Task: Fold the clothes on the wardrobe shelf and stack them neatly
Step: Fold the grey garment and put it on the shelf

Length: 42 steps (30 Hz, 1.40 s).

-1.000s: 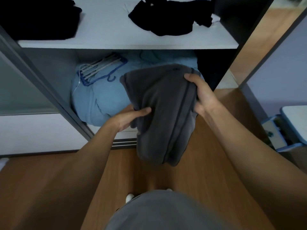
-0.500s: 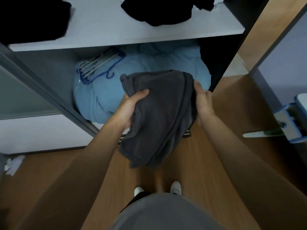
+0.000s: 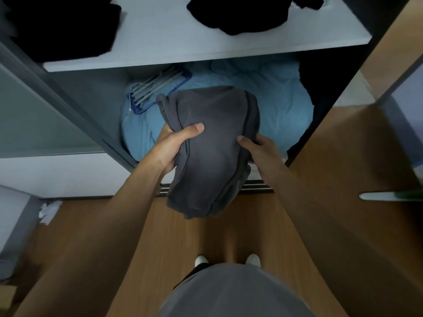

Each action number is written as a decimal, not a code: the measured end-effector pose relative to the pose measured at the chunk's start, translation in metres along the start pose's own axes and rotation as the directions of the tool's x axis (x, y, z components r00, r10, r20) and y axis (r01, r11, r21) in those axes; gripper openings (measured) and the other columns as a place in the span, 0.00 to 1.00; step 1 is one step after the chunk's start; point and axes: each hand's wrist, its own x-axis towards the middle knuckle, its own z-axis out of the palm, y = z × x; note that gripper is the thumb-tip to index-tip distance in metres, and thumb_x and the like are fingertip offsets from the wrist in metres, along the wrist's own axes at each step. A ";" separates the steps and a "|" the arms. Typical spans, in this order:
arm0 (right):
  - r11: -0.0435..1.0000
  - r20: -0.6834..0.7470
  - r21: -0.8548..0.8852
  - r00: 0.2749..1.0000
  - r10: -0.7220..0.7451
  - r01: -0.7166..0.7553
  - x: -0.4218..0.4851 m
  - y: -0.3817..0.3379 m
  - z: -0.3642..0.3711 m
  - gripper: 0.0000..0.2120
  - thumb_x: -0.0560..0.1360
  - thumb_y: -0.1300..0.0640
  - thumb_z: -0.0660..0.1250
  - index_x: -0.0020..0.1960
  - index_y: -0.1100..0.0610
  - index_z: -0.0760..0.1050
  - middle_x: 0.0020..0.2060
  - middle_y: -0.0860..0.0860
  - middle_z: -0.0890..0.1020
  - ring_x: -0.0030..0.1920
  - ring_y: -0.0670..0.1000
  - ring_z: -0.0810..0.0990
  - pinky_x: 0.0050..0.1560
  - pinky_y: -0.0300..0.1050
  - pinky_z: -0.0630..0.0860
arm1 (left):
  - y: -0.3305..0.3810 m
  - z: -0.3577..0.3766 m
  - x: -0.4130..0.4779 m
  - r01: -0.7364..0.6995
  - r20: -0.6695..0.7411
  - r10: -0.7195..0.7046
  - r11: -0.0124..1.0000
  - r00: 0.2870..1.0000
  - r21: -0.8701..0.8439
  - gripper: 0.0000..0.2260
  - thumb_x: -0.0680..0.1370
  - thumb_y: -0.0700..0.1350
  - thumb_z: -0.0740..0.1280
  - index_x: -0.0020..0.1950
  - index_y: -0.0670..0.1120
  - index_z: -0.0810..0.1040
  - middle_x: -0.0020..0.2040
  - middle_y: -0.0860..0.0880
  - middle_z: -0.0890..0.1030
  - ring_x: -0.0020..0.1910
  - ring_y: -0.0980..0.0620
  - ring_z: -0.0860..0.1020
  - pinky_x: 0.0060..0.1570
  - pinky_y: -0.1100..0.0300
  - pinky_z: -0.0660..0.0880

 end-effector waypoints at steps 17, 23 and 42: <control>0.986 -0.042 0.055 0.987 -0.158 0.160 0.024 -0.024 -0.001 0.25 0.65 0.51 0.70 0.61 0.46 0.73 0.56 0.49 0.81 0.54 0.48 0.81 0.48 0.40 0.80 | 0.020 0.029 0.008 0.123 0.007 -0.126 0.954 0.992 -0.274 0.21 0.70 0.38 0.71 0.62 0.35 0.78 0.51 0.41 0.85 0.49 0.45 0.85 0.45 0.56 0.82; 0.992 0.370 0.114 0.929 0.012 -0.058 0.026 -0.019 -0.007 0.32 0.65 0.30 0.74 0.64 0.44 0.79 0.62 0.45 0.82 0.63 0.46 0.80 0.57 0.42 0.79 | 0.032 0.021 0.004 0.005 0.007 -0.004 0.981 1.000 -0.193 0.18 0.69 0.34 0.69 0.59 0.38 0.79 0.51 0.42 0.86 0.51 0.44 0.84 0.49 0.51 0.82; 0.938 0.538 0.346 0.818 -0.205 0.008 0.022 -0.068 0.018 0.36 0.61 0.41 0.81 0.65 0.51 0.75 0.61 0.46 0.83 0.64 0.47 0.79 0.61 0.41 0.77 | 0.070 0.010 -0.016 -0.120 0.087 0.151 0.948 0.985 -0.295 0.17 0.67 0.26 0.62 0.49 0.38 0.83 0.47 0.41 0.86 0.48 0.44 0.85 0.49 0.50 0.82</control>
